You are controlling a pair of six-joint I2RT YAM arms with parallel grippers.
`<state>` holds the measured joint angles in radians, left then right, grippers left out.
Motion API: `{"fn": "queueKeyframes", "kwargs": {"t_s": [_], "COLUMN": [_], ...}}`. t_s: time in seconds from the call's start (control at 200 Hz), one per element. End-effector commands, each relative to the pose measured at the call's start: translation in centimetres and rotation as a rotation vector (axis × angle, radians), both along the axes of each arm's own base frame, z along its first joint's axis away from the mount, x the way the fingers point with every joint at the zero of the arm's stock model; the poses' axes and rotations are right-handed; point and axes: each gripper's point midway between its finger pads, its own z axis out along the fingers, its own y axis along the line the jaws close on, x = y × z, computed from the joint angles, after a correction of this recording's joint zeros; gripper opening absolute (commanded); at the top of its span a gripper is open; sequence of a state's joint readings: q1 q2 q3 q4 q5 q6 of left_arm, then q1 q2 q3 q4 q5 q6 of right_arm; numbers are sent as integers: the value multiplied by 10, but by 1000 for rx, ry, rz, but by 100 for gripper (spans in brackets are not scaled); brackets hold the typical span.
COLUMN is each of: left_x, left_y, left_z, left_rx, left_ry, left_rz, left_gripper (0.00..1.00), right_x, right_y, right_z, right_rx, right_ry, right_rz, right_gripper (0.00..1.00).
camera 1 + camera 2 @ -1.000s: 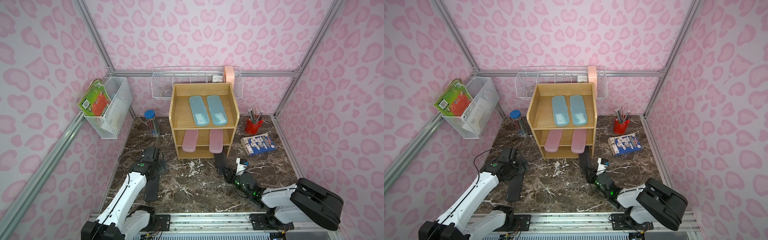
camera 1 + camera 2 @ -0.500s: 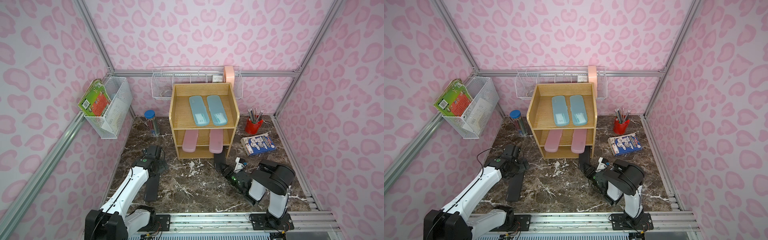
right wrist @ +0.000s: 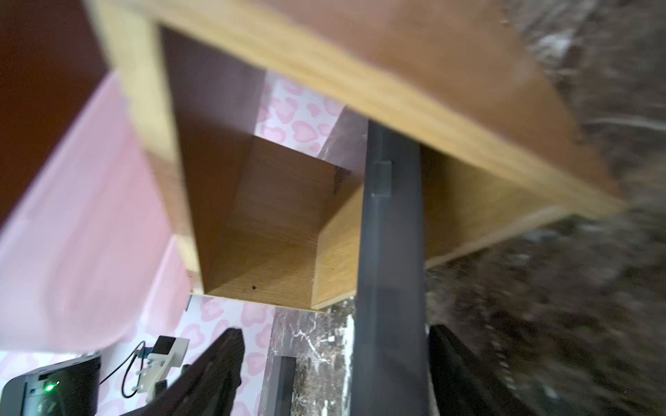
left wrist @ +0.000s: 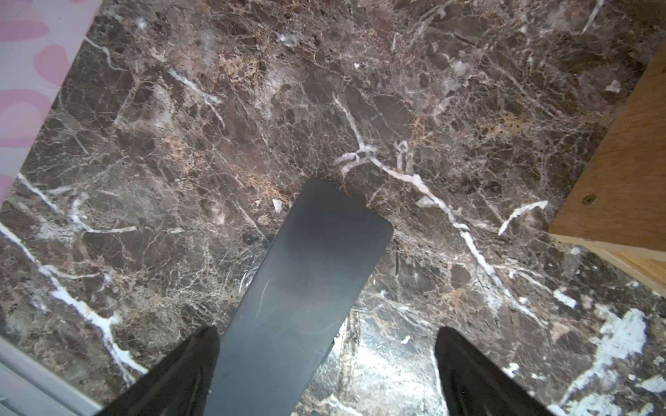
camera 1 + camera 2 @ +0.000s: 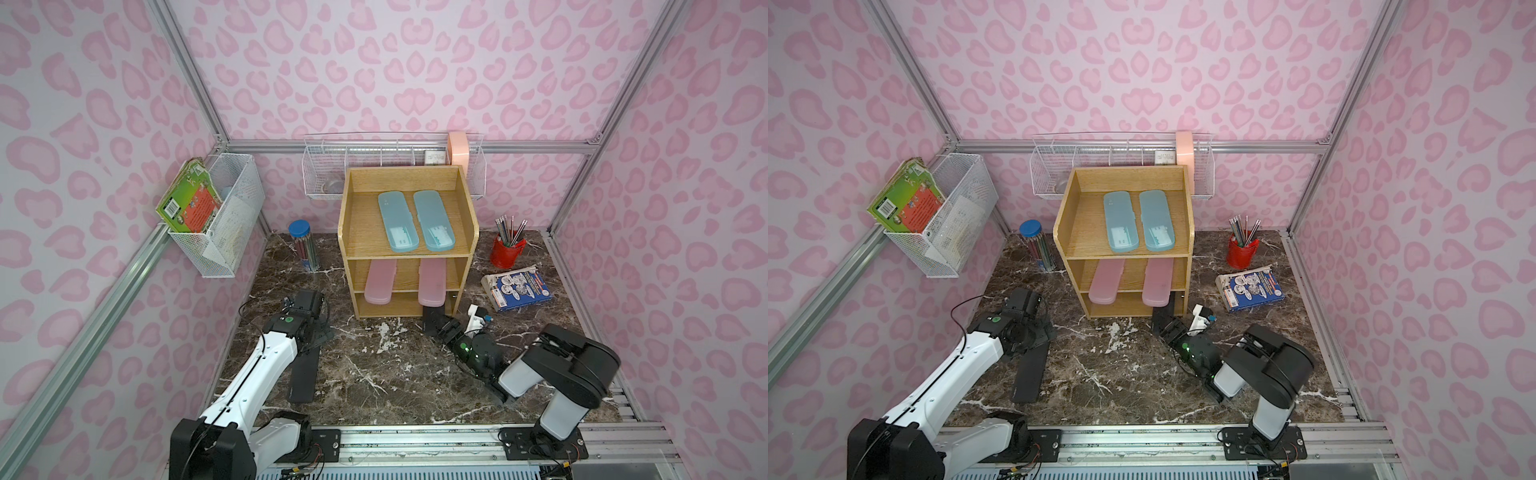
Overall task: Place the pencil cases on the shelf according to color
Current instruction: Place the pencil case on the shelf.
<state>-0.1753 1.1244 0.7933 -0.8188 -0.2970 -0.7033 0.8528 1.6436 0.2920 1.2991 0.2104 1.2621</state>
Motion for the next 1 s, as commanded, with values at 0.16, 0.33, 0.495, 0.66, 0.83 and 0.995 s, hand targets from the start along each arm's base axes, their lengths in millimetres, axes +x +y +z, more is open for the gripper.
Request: {"fn": "queueKeyframes", "kwargs": {"t_s": [0.16, 0.33, 0.495, 0.66, 0.83, 0.995], "left_x": [-19, -19, -19, -23, -26, -34], "left_y": [6, 2, 6, 7, -2, -16], "left_z": [-21, -26, -19, -32, -50, -66], "left_rx": [17, -4, 15, 16, -25, -90], "left_ry": [88, 93, 79, 110, 180, 269], "left_rz": [44, 41, 47, 53, 39, 8], "left_gripper": [99, 99, 99, 99, 99, 99], "right_x": [-23, -35, -38, -37, -38, -43], "right_y": [-12, -27, -11, 3, 21, 28], "right_z": [-54, -68, -55, -60, -60, -61], "right_rx": [-411, -447, -591, -589, -584, -594], "right_ry": [201, 244, 171, 179, 167, 161], "right_rz": [18, 12, 52, 90, 143, 174], "right_gripper": [88, 85, 81, 78, 82, 86]}}
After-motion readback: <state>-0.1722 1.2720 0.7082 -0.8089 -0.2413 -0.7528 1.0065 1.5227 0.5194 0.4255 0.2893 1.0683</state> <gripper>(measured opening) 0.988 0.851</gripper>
